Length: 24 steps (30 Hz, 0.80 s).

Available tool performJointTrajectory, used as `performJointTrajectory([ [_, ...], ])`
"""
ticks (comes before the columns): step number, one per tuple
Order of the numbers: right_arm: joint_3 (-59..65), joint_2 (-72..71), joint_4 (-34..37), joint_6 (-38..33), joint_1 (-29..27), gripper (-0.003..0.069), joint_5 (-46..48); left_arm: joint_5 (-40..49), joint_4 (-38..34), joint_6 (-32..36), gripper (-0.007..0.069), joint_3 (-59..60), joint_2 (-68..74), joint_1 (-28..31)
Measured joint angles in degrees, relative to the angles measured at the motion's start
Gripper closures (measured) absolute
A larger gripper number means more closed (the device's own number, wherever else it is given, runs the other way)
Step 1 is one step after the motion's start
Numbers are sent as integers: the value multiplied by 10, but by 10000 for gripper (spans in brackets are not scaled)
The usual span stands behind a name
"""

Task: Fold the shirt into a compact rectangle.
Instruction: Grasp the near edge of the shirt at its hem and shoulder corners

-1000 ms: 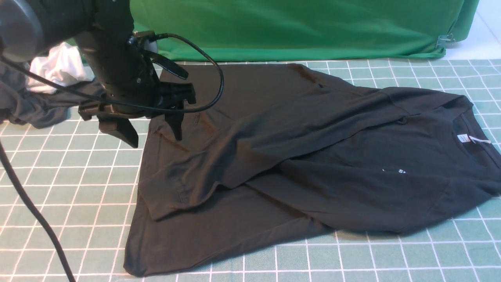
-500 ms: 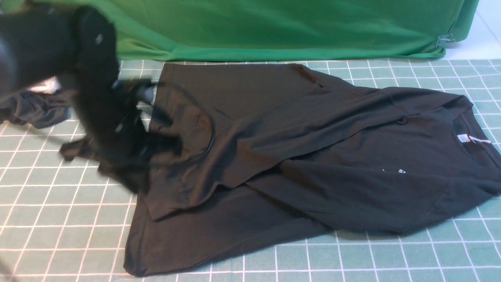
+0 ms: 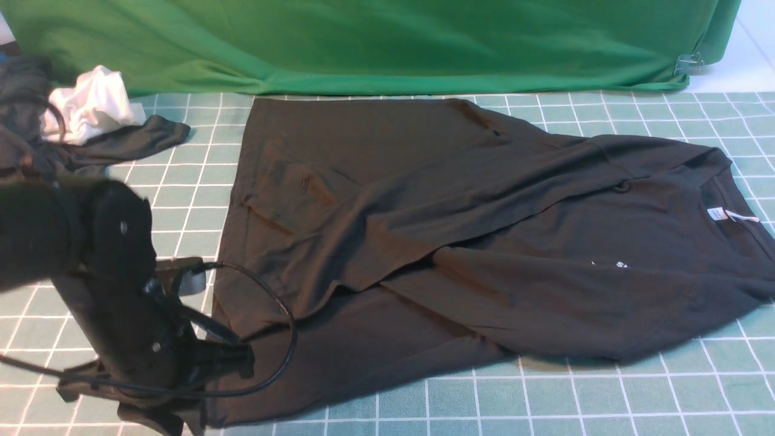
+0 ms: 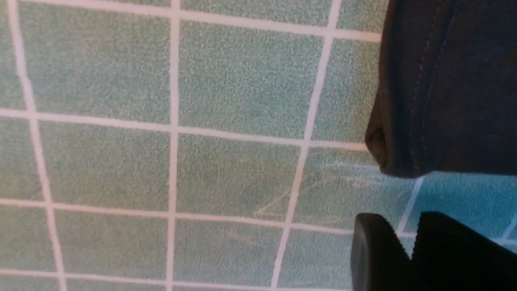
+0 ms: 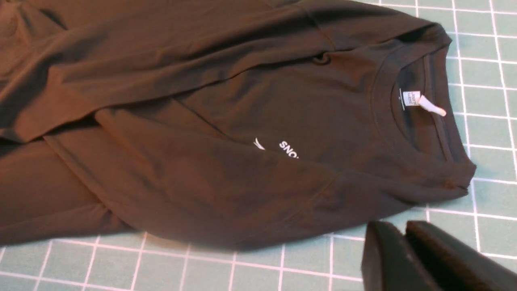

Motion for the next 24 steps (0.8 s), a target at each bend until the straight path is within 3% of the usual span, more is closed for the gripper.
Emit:
performJointTrajectory([
  [5, 0, 1, 14, 0, 0, 576, 2, -49, 6, -24, 335, 6, 3, 0],
  [10, 0, 1, 17, -1, 0, 562, 2, -85, -5, -27, 269, 12, 3, 0],
  [15, 0, 1, 18, -2, 0, 552, 0, -110, -36, -27, 272, 26, 3, 0],
  [24, 0, 1, 18, -2, 0, 536, -2, -116, -32, -28, 328, 28, 3, 0],
])
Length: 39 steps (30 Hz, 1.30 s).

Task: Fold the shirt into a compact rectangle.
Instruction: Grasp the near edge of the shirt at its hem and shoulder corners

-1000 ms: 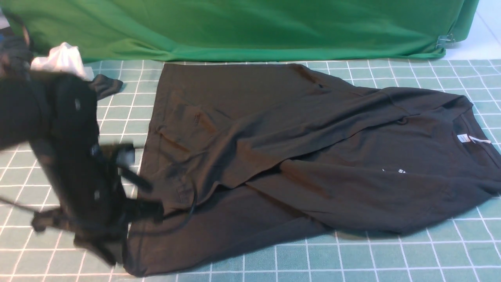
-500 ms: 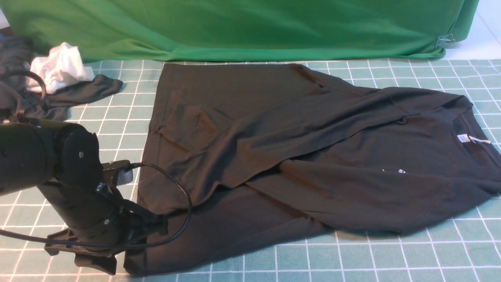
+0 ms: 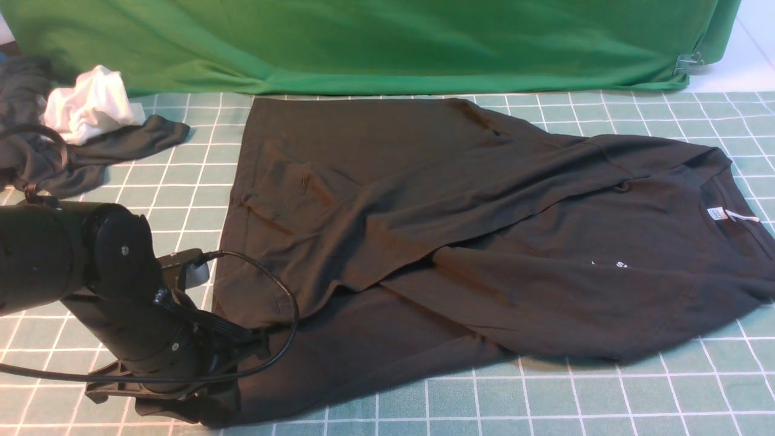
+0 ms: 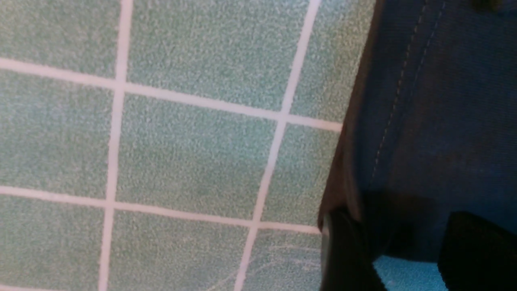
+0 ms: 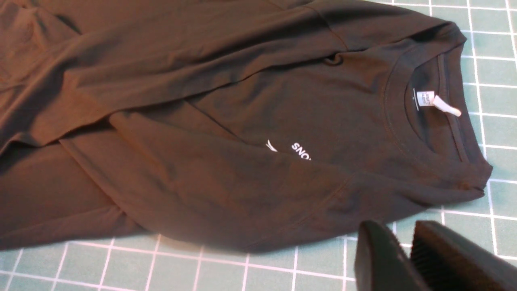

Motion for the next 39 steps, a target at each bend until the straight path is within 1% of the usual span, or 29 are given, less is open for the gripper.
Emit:
performJointTrajectory([
  [5, 0, 0, 0, 0, 0, 529, -1, 13, 13, -4, 328, 0, 0, 0],
  [9, 0, 0, 0, 0, 0, 522, -1, 29, 49, -43, 307, 0, 0, 0],
  [11, 0, 0, 0, 0, 0, 517, -1, 27, 58, -50, 295, 0, 0, 0],
  [15, 0, 0, 0, 0, 0, 515, -1, 5, 42, -52, 286, 0, 0, 0],
  [19, 0, 0, 1, 0, 0, 512, -1, -15, 15, -35, 284, 4, 13, 0],
  [25, 0, 0, 2, 0, 0, 505, -2, 0, 15, -30, 294, 1, 34, 0],
  [27, 0, 0, 2, 0, 0, 503, -2, 4, 19, -15, 339, 0, 36, 0],
  [29, 0, 0, 2, 0, 0, 499, -2, 9, 25, -5, 417, -1, 36, 1],
  [31, 0, 0, 2, 0, 1, 496, -2, 16, 32, 3, 515, -3, 36, 1],
  [32, 0, 0, 2, 0, 1, 496, -1, 17, 32, 4, 524, -4, 36, 1],
  [33, 0, 0, 2, 0, 7, 495, -1, 26, 34, 12, 576, -9, 38, 1],
  [36, 13, 6, 2, -13, 37, 485, -12, 41, 49, 16, 606, -11, 36, 1],
  [38, 34, 19, 2, -21, 67, 465, -28, 45, 58, 16, 608, -11, 28, 1],
  [39, 47, 33, 1, -36, 90, 442, -44, 46, 60, 17, 608, -11, 21, 1],
])
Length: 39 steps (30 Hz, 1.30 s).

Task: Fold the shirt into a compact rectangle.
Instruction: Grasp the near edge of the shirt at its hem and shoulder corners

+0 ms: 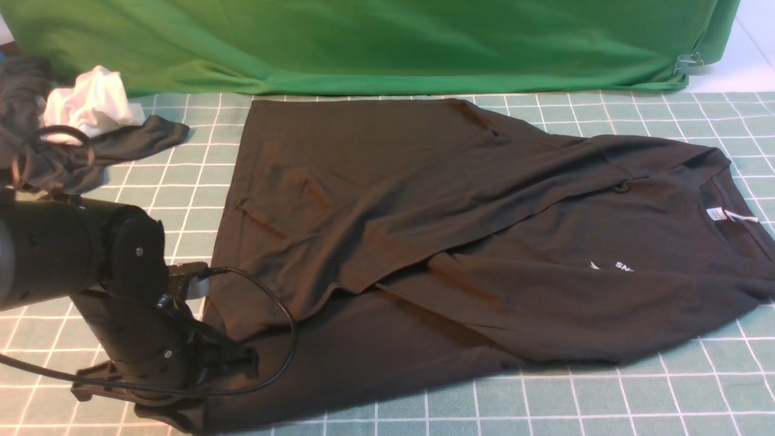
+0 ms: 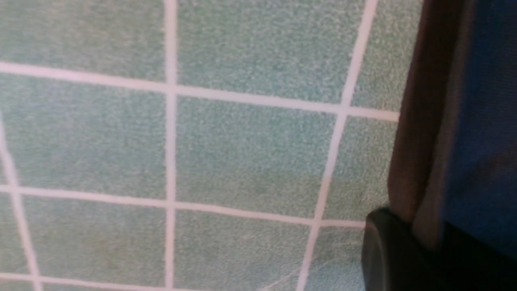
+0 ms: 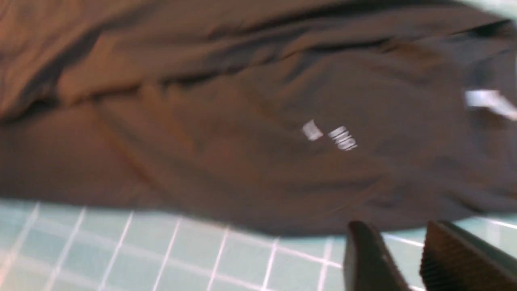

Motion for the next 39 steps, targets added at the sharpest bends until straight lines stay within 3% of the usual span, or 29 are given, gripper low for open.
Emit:
performJointTrajectory([
  [7, 50, 137, -42, -68, 136, 281, -60, 5, 20, 0, 608, 0, -45, 0],
  [13, 51, 271, -119, -67, 198, 243, -103, 12, 32, 0, 608, 0, -66, 0],
  [23, 51, 428, -193, -67, 203, 240, -176, 12, 45, 0, 608, 0, -68, 0],
  [39, 50, 442, -239, -75, 205, 249, -241, 12, 45, 2, 608, 0, -68, 0],
])
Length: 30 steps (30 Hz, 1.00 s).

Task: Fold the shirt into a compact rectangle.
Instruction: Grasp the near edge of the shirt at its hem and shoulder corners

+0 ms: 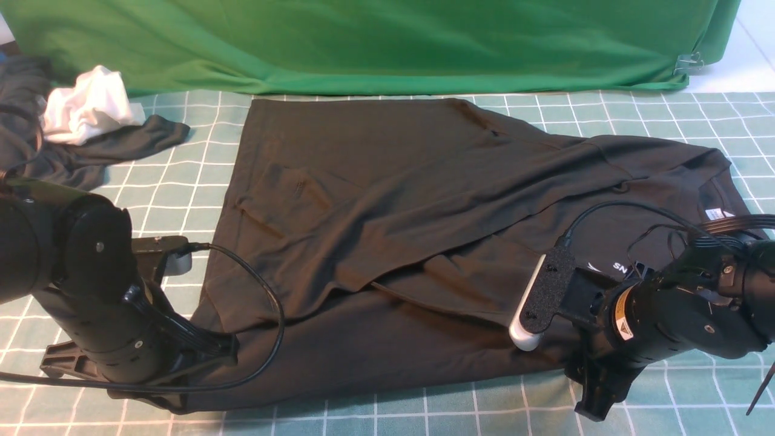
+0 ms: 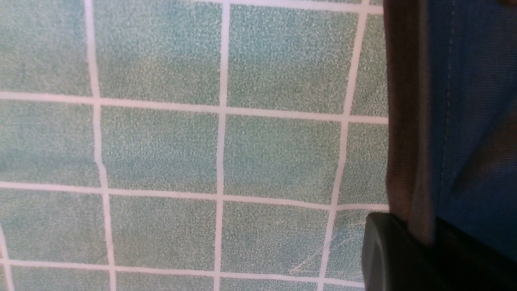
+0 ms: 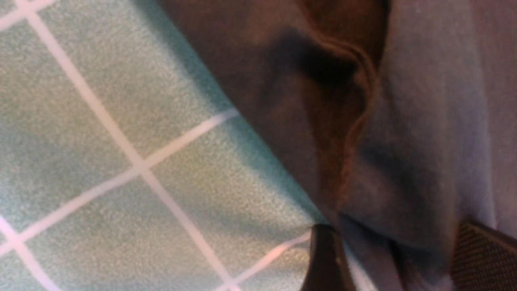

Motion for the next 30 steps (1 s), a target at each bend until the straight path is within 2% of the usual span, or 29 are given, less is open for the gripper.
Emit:
performJointTrajectory([
  [9, -48, 1, -2, 11, 0, 249, 71, 2, 0, 1, 608, 0, 0, 0],
  [21, -56, 36, -1, 24, 0, 253, 64, 2, 0, 3, 608, 0, 0, 0],
  [23, -56, 37, 0, 24, 0, 316, 62, 0, 0, 3, 608, 0, 0, 0],
  [26, -57, 40, 3, 23, 4, 515, 62, 0, 0, 3, 608, 0, 0, 0],
  [27, -57, 40, 3, 23, 3, 557, 63, 1, 0, 3, 608, 0, -1, 0],
  [30, -58, 35, 5, 23, 3, 608, 86, 10, 0, 3, 608, -2, -7, 0],
])
